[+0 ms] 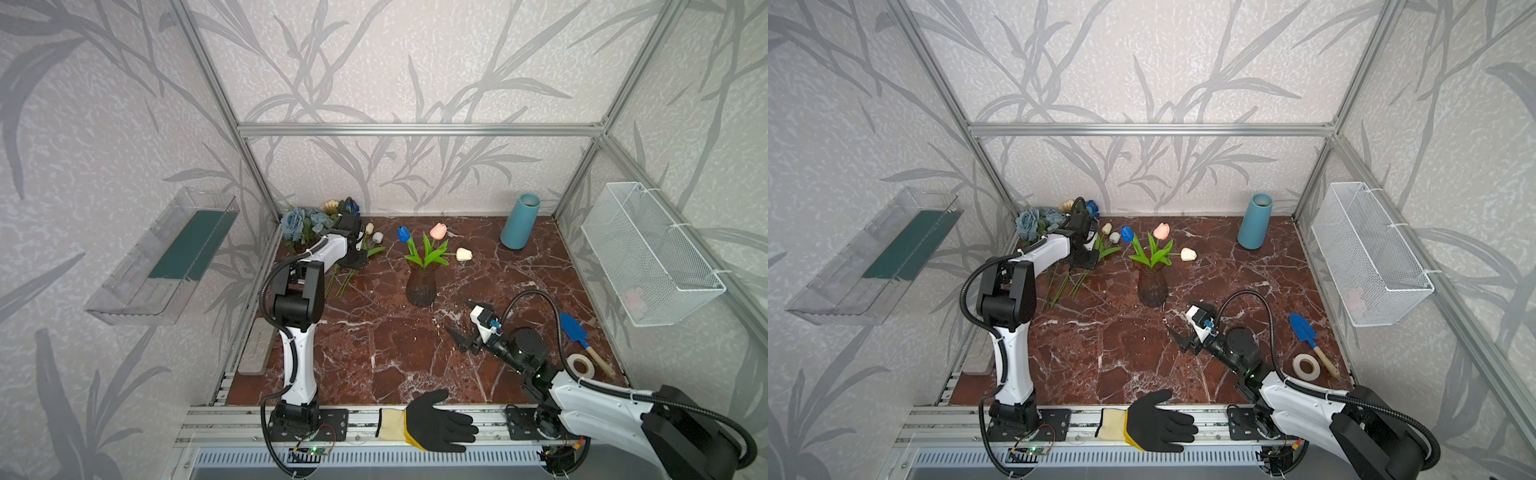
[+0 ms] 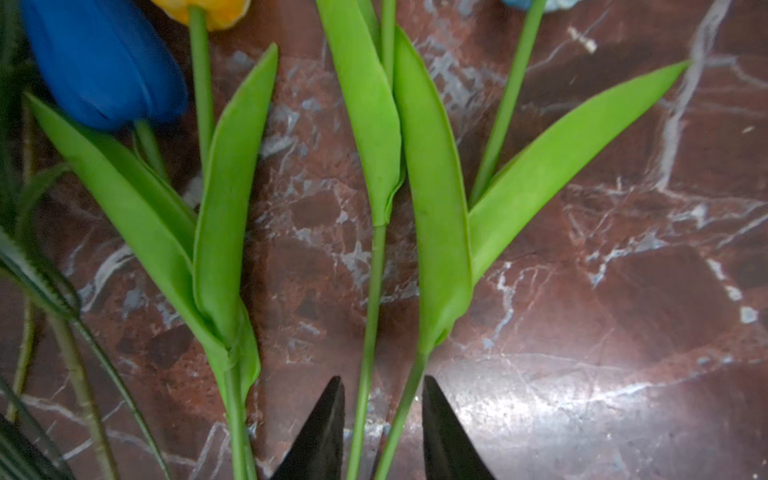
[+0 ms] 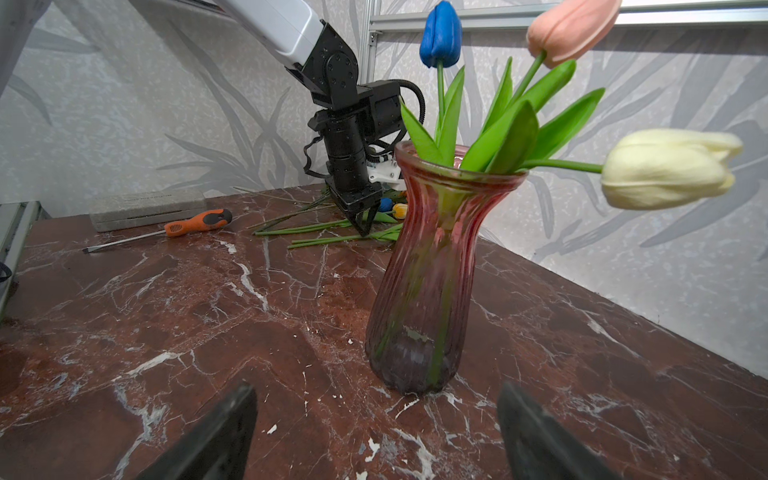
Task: Arrange the flowers into the vase
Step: 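Move the left gripper back down to the flower pile, then lower the left gripper and grasp the white tulip stem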
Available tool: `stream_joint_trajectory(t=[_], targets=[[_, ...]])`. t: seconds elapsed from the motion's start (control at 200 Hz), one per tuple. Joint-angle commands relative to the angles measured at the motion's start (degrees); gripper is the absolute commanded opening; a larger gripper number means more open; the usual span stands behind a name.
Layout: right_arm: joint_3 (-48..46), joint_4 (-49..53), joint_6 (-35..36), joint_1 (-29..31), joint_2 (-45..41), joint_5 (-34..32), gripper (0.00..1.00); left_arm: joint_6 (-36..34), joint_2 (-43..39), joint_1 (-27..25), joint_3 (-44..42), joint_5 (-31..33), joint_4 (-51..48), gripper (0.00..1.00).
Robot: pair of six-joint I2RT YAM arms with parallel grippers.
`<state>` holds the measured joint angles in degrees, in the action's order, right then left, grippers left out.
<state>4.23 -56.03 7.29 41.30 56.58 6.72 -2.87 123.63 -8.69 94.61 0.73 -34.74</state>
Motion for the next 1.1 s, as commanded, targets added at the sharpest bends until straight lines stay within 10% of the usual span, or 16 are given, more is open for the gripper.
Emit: stream_joint_trajectory(t=[0.0, 0.61, 1.095], targets=[[1.1, -3.12, -0.17, 0.27, 0.11, 0.49, 0.91, -0.44, 2.22, 0.51, 5.51, -1.24, -4.4, 0.35], [0.35, 1.12, -0.33, 0.27, -5.7, 0.48, 0.91, -1.65, 19.3, 0.59, 34.34, -3.81, -16.59, 0.4], [0.34, 1.34, -0.17, 0.27, -5.96, 0.67, 0.91, -0.77, 23.46, 0.51, 37.58, -2.72, -21.47, 0.38]])
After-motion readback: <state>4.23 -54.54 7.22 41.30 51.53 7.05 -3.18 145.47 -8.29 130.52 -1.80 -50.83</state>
